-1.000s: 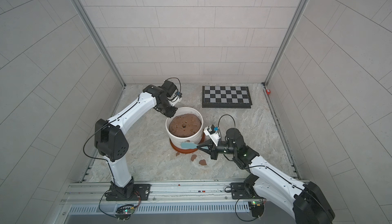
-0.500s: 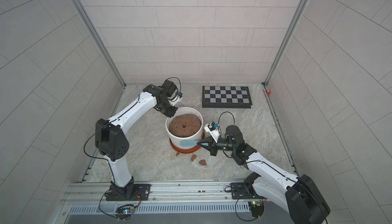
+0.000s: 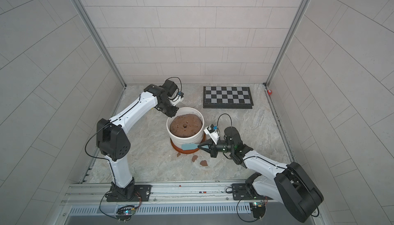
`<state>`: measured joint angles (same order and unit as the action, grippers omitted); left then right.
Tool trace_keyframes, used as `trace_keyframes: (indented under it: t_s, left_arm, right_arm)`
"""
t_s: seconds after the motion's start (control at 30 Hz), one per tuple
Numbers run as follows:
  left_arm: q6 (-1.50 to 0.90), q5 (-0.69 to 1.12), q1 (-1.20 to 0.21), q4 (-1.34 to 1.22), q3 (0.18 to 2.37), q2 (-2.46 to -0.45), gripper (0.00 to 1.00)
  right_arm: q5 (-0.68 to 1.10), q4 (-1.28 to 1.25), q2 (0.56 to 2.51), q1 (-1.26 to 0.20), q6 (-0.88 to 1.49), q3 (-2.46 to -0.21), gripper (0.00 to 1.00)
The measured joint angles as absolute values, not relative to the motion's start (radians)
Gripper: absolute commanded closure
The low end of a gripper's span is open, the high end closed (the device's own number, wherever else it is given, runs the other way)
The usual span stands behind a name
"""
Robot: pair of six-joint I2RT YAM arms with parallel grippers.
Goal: Scrub the dried mud off the ceramic pot
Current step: Brush off the soil from the pot.
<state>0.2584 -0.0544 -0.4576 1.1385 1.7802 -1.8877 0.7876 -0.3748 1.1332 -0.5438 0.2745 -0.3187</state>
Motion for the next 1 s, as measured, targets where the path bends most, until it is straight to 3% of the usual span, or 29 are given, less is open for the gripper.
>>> trace_keyframes:
  t_s: [0.6, 1.0]
  left_arm:
    - [0.26, -0.054, -0.458, 1.166, 1.813, -1.909, 1.0]
    - [0.259, -0.056, -0.457, 1.176, 1.826, -1.917, 1.0]
  right_arm:
    - [0.725, -0.428, 1.098, -0.682, 0.322, -0.213, 1.0]
    - [0.741, -0.525, 1.101, -0.682, 0.356, -0.217, 1.0]
